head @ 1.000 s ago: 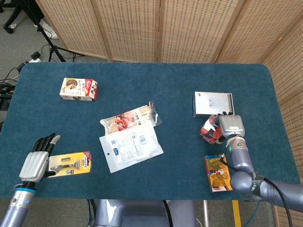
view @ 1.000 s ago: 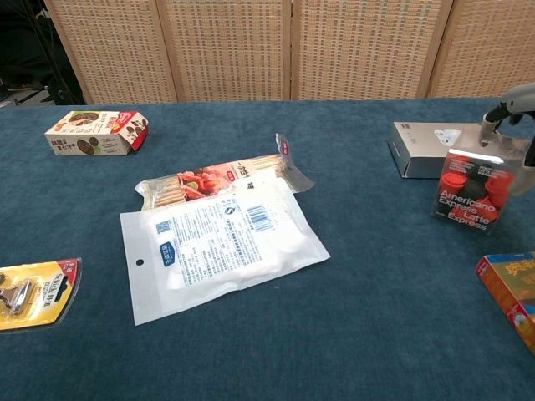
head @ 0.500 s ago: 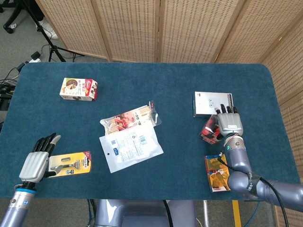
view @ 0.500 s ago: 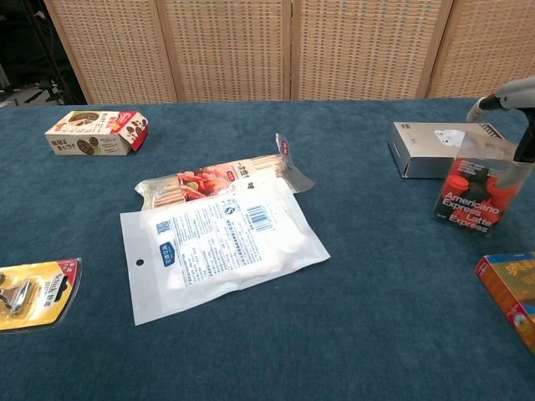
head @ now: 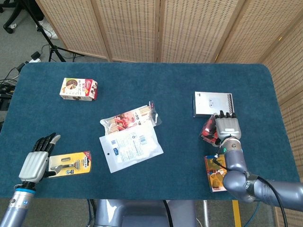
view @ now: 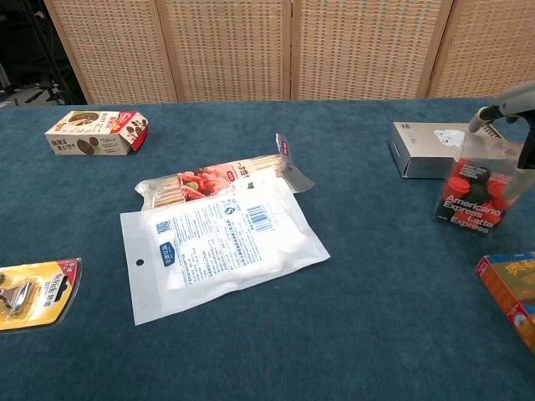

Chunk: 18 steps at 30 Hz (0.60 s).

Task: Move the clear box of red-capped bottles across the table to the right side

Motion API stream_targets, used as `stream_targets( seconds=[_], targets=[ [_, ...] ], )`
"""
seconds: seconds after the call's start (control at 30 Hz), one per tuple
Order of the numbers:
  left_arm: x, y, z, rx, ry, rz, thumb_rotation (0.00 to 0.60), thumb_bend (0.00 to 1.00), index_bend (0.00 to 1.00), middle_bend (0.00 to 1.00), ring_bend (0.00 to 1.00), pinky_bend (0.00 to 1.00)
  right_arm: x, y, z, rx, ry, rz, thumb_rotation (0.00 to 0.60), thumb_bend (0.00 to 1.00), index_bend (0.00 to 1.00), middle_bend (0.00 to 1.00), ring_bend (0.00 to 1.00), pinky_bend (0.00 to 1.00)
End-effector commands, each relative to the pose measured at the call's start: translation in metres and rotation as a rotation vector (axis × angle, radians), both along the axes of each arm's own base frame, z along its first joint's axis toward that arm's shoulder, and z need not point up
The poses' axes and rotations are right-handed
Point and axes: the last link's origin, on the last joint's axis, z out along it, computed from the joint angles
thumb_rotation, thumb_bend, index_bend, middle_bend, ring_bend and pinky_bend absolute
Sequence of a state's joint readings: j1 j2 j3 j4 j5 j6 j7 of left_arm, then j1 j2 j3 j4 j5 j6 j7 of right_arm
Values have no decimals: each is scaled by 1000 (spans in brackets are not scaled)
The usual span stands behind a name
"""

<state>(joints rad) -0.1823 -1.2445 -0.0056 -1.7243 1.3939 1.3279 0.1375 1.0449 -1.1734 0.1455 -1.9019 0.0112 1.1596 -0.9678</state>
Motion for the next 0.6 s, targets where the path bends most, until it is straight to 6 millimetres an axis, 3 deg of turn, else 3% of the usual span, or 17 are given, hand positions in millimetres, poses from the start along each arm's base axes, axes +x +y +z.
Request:
stream_targets(
  seconds=[0.03, 0.17, 0.27, 0.4, 0.6],
  targets=[
    [0, 0, 3, 11, -2, 0, 600, 242, 0, 0, 0, 0, 39, 17, 8, 22, 16, 123, 600, 0, 0, 0, 0, 0],
    [0, 0, 6, 24, -4, -4, 600, 242, 0, 0, 0, 0, 56, 56, 8, 31, -27, 276, 600, 2, 0, 0, 0, 0],
    [1, -1, 7, 37, 0, -13, 600, 228, 0, 0, 0, 0, 52, 84, 7, 11, -90, 369, 600, 2, 0, 0, 0, 0],
    [5, -3, 11, 67, -1, -32, 600, 215, 0, 0, 0, 0, 21, 122, 1, -40, -166, 502, 600, 2, 0, 0, 0, 0],
    [9, -7, 16, 105, 13, -63, 600, 214, 0, 0, 0, 0, -38, 147, -3, -132, -249, 546, 600, 1, 0, 0, 0, 0]
  ],
)
